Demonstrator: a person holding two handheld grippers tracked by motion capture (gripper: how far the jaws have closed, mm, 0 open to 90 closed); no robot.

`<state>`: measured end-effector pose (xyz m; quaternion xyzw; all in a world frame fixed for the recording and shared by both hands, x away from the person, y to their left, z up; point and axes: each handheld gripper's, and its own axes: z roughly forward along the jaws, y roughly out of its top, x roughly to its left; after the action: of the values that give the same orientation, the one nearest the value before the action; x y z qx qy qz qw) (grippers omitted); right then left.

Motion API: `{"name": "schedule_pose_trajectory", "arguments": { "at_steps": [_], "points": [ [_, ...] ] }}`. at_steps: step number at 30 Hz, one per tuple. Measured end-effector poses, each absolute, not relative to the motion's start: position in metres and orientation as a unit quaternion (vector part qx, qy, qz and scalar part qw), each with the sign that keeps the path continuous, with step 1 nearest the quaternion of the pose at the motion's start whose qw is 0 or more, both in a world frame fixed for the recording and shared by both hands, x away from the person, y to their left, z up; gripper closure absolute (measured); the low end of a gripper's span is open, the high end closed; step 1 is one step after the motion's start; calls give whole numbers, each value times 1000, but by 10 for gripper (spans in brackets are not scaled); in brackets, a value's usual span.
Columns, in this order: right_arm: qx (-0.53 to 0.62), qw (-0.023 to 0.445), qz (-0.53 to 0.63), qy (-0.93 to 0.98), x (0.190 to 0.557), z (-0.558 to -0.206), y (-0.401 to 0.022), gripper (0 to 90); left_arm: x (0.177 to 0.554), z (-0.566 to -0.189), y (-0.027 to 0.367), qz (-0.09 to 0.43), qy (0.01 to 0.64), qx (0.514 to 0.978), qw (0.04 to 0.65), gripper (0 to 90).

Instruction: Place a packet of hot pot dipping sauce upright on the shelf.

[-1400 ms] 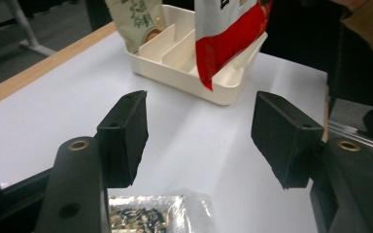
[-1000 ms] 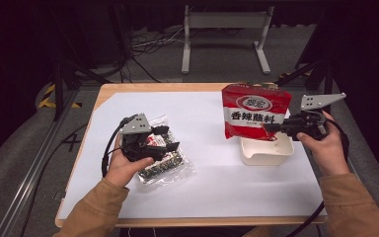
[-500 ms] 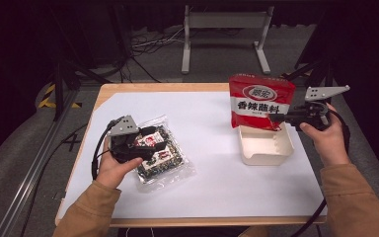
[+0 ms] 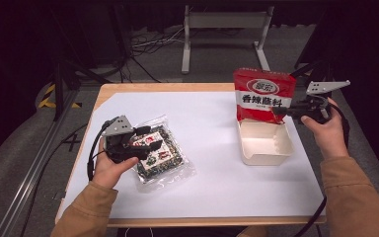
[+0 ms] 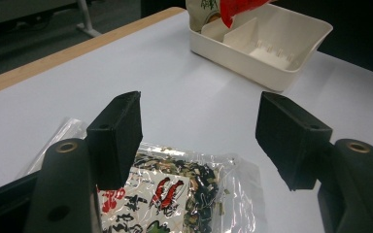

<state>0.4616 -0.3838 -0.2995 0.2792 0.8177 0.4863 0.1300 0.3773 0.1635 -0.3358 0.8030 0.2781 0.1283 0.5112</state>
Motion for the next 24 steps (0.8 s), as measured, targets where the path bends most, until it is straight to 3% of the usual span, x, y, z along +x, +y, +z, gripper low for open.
{"name": "schedule_pose_trajectory", "arguments": {
  "at_steps": [24],
  "points": [
    [302,131,468,821,492,-320,-391,849,380,-340,167,120,280,801,515,336]
  ]
}}
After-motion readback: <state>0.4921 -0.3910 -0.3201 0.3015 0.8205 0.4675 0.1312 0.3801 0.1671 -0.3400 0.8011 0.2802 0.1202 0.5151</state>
